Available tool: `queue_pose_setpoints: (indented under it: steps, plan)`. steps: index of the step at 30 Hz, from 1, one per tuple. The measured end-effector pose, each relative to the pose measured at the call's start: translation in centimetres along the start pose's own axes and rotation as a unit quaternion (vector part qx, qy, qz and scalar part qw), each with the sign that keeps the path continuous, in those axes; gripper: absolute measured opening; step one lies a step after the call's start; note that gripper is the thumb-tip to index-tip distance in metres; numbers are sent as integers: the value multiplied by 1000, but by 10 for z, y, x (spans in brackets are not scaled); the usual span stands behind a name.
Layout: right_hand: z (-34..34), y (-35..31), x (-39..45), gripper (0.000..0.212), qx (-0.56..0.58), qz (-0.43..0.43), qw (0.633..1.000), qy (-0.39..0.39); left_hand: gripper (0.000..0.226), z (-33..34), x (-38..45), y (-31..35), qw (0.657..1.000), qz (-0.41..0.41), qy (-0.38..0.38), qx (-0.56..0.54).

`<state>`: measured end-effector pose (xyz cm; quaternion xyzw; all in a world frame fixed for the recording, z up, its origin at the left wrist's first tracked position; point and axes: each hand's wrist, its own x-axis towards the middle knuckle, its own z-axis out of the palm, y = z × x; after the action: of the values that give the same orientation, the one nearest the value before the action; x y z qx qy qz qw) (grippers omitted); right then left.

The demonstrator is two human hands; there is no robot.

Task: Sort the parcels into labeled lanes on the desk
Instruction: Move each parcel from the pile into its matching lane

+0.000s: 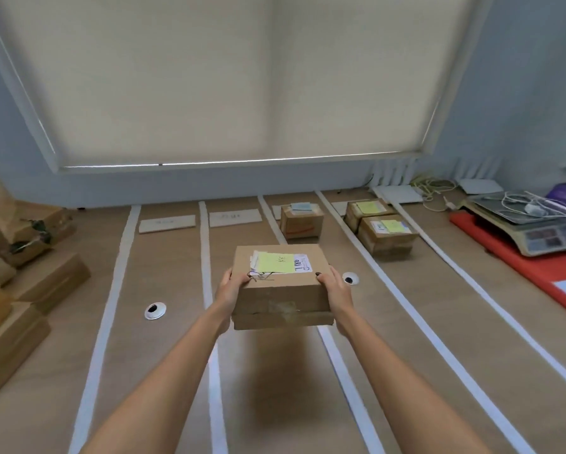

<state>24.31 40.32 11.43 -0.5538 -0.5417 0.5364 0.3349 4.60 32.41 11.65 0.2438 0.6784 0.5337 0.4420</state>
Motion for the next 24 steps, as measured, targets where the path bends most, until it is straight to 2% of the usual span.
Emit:
queue_pose_setpoints:
  steps: [5,8,13,19,24]
  plan:
    - [-125,14,84,52,-25,14,999,-39,46,140,17,-11,999,3,41,-21]
    - [-195,18,128,41,-16,14,1000,-18,53,218,23,-7,998,23,65,15]
    - [-288,45,180,35,7,45,999,21,58,338,43,-9,999,-7,36,20]
    - [-366,80,234,40,-73,66,995,32,61,439,73,-13,992,-28,62,109]
    - [-397,93,266,50,-93,51,992,63,59,484,89,-22,995,-31,42,83]
